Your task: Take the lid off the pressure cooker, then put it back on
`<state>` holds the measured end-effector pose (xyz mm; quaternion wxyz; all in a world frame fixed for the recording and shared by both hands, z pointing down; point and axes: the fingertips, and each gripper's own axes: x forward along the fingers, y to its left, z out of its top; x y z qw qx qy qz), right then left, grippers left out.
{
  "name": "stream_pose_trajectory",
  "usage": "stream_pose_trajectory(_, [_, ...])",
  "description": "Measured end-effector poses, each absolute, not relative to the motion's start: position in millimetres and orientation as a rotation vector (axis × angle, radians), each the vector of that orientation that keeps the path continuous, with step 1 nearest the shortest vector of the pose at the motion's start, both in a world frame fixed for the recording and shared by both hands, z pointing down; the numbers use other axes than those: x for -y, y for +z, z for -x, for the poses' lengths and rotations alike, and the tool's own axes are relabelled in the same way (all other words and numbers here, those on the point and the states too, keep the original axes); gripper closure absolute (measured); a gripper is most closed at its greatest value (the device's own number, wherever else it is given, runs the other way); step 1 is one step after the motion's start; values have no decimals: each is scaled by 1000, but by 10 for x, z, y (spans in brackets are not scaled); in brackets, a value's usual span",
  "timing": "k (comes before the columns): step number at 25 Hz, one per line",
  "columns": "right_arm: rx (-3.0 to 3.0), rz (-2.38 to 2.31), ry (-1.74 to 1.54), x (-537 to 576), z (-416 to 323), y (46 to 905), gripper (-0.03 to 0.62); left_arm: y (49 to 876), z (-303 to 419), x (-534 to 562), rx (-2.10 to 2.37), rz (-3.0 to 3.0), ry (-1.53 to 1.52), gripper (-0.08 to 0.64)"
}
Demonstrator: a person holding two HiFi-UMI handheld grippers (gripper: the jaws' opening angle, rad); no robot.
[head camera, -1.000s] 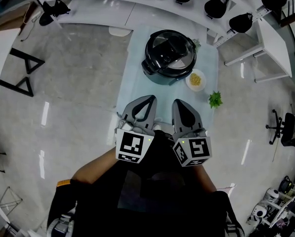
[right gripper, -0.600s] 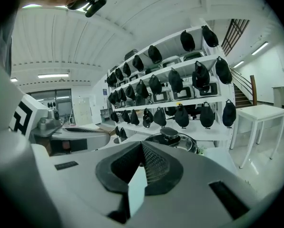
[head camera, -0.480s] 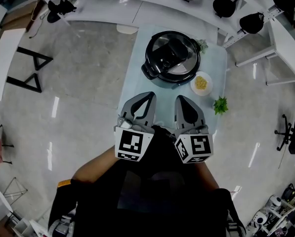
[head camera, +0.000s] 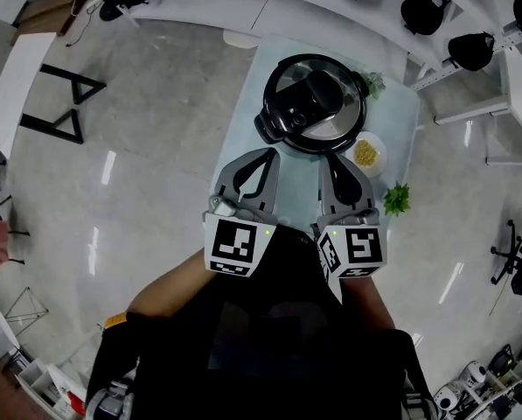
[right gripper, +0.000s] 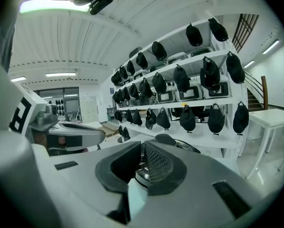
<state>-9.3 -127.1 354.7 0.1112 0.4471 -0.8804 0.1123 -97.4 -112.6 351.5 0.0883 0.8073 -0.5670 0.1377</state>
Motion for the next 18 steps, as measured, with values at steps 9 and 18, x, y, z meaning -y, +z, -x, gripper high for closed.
stream_pose_trajectory(9, [2599,-1245,276,1775,70,3638,489,3594,1058,1525,1785,-2316,450,552])
stream_pose_trajectory(18, [2588,-1176,224,2217,140,3806,387,3755,1169,1849,1826,-2252,468,552])
